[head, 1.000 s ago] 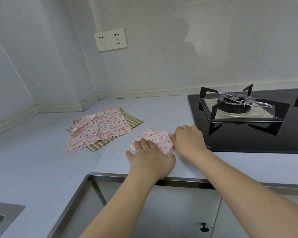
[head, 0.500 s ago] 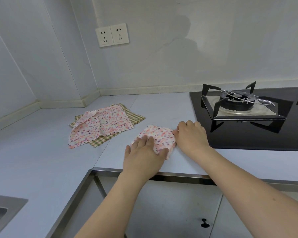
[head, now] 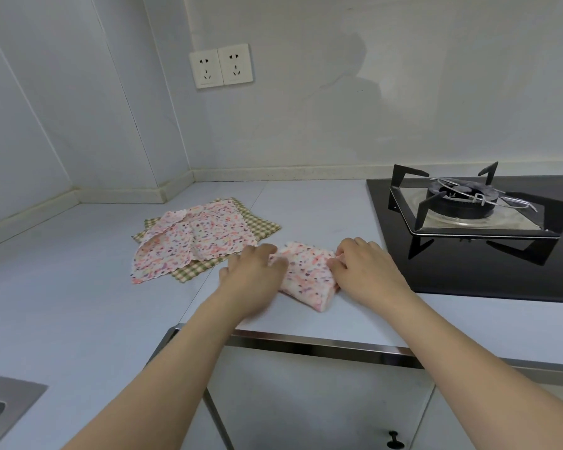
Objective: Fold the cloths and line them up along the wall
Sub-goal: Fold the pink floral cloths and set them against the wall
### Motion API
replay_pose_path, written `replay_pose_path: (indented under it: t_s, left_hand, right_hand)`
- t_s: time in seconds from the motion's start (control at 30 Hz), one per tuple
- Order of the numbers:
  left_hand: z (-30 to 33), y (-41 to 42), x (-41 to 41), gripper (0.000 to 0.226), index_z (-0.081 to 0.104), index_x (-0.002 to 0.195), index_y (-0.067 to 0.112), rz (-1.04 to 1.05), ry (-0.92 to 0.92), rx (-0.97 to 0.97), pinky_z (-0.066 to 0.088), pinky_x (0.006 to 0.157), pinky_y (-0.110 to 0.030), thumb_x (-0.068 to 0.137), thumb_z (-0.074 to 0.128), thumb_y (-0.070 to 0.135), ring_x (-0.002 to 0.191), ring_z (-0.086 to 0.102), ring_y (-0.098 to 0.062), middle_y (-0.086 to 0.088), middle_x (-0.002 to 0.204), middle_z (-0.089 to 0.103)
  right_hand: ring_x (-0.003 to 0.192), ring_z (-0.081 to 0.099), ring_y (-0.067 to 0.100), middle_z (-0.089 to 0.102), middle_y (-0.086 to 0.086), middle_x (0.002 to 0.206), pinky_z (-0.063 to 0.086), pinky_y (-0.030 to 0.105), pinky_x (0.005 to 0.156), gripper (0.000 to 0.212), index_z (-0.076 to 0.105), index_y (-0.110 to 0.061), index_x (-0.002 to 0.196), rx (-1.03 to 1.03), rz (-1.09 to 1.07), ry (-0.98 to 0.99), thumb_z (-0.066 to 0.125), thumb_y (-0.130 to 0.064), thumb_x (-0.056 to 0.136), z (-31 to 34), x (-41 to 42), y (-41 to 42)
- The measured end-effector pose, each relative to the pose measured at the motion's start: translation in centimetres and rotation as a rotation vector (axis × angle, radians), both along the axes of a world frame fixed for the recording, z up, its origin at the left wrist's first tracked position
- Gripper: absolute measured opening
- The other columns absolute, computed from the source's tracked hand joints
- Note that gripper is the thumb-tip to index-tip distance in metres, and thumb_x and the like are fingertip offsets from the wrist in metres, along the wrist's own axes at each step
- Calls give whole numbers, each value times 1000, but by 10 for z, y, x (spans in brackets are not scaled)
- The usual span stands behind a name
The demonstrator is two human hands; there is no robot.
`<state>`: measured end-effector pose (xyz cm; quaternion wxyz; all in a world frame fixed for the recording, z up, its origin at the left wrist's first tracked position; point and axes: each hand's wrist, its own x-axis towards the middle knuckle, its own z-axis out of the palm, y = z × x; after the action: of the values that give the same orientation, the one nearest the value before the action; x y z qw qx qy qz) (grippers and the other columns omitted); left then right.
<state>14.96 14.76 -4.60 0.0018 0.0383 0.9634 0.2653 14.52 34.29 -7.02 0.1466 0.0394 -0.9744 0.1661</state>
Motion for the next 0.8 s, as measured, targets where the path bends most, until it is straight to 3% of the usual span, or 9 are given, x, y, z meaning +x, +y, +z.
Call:
replay_pose_path:
  t_s: [0.07, 0.13, 0.23, 0.3, 0.4, 0.5, 0.63, 0.7, 0.8]
  left_hand:
    - [2, -2, -17, 45, 44, 137, 28, 47, -28, 74, 27, 108, -46, 95, 38, 43, 130, 33, -29, 0, 140, 44]
    - [5, 5, -34, 40, 55, 120, 22, 66, -118, 215, 35, 105, -48, 92, 42, 47, 118, 45, -29, -4, 132, 54]
    - [11, 19, -49, 48, 65, 111, 17, 66, -293, 543, 50, 95, -41, 85, 54, 57, 103, 64, -22, -2, 113, 69]
    - [12, 24, -54, 41, 70, 103, 18, 10, -339, 643, 55, 84, -33, 85, 61, 54, 89, 71, -20, 1, 97, 75]
    - [5, 29, -56, 25, 64, 84, 12, -92, -213, 822, 54, 66, -27, 90, 64, 36, 75, 71, -21, -4, 82, 73]
    - [-8, 30, -54, 17, 56, 84, 13, -150, 6, 1027, 51, 67, -35, 94, 61, 26, 75, 61, -24, -10, 80, 61]
    - [-12, 32, -44, 17, 55, 85, 17, -195, 153, 1024, 54, 72, -47, 97, 56, 29, 80, 64, -27, -14, 88, 64]
    - [-12, 32, -43, 19, 53, 82, 21, -169, 219, 968, 53, 66, -43, 98, 54, 31, 75, 62, -22, -7, 81, 62]
    - [-14, 35, -45, 24, 46, 76, 27, -145, 317, 831, 43, 55, -29, 99, 51, 33, 60, 50, -9, 11, 64, 51]
  right_hand:
    - [95, 53, 21, 60, -2, 103, 43, 36, 79, 14, 47, -21, 106, -122, 88, 2, 43, -33, 99, 2, 2, 1]
    - [82, 55, 10, 58, -12, 91, 42, 31, 68, 4, 43, -25, 101, -315, 186, 34, 46, -27, 99, 3, 4, 4]
    - [82, 54, -4, 57, -19, 92, 40, 13, 68, 14, 47, -29, 102, -585, 252, 127, 52, -17, 97, 5, 7, 8]
    - [83, 54, -6, 57, -17, 96, 40, 10, 71, 27, 47, -36, 107, -707, 248, 155, 54, -13, 95, 4, 7, 11]
    - [83, 57, 3, 56, -6, 94, 47, 23, 79, 41, 43, -45, 115, -818, 229, 166, 54, -11, 95, 3, 3, 14]
    - [92, 63, 17, 60, 3, 101, 51, 39, 91, 50, 37, -49, 124, -917, 210, 146, 54, -12, 94, 2, -1, 13]
    - [107, 62, 7, 61, -1, 123, 42, 37, 106, 59, 25, -47, 141, -953, 169, 9, 57, -32, 94, -2, -8, 9]
    - [109, 60, 5, 56, -3, 132, 39, 34, 108, 59, 24, -43, 145, -919, 146, -32, 55, -32, 96, -1, -9, 9]
    - [112, 59, 10, 57, -1, 125, 40, 32, 106, 56, 30, -37, 145, -882, 121, -7, 55, -23, 96, 2, -6, 9]
